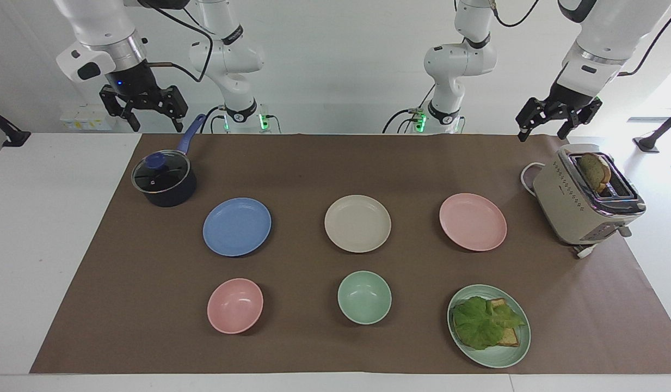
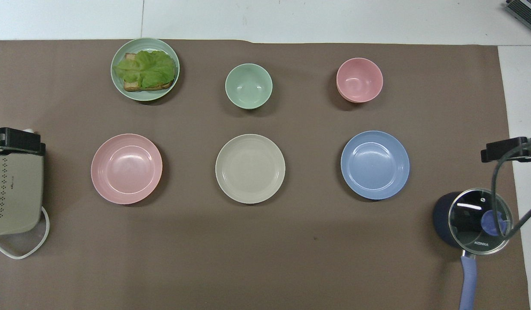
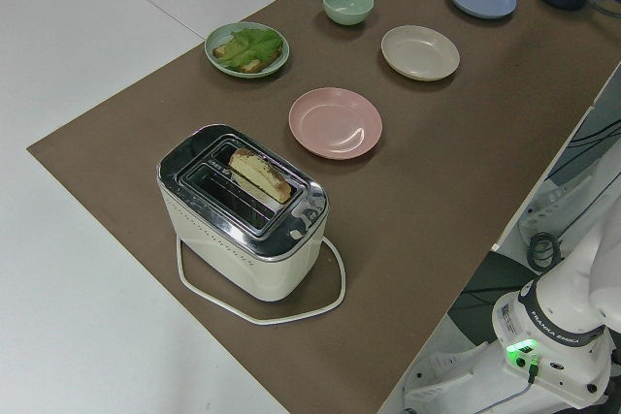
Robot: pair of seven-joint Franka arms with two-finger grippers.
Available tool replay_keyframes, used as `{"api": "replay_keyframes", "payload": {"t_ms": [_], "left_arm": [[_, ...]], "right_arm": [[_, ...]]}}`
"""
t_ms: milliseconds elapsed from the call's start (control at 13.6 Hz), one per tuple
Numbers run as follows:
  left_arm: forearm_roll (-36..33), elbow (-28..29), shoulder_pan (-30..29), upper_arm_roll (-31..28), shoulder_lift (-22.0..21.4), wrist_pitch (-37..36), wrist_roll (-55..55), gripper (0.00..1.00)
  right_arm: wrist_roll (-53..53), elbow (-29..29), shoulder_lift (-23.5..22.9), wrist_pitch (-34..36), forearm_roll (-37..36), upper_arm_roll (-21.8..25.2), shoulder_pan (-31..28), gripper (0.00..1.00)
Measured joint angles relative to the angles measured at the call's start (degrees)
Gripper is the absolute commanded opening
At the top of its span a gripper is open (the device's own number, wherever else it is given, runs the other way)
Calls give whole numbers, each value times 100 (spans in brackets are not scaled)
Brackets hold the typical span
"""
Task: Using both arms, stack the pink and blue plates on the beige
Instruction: 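Move the left gripper toward the pink plate's rim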
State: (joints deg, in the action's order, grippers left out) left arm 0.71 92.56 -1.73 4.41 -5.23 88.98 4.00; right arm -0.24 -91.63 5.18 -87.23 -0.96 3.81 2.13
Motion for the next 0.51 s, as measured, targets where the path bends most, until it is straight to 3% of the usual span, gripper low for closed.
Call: {"api": "replay_keyframes", "payload": {"t_ms": [513], "left_arm": [[0, 235, -13, -72, -3, 21, 3, 100]], "right_arm": [[0, 0, 0, 0, 0, 0, 0, 100]]}}
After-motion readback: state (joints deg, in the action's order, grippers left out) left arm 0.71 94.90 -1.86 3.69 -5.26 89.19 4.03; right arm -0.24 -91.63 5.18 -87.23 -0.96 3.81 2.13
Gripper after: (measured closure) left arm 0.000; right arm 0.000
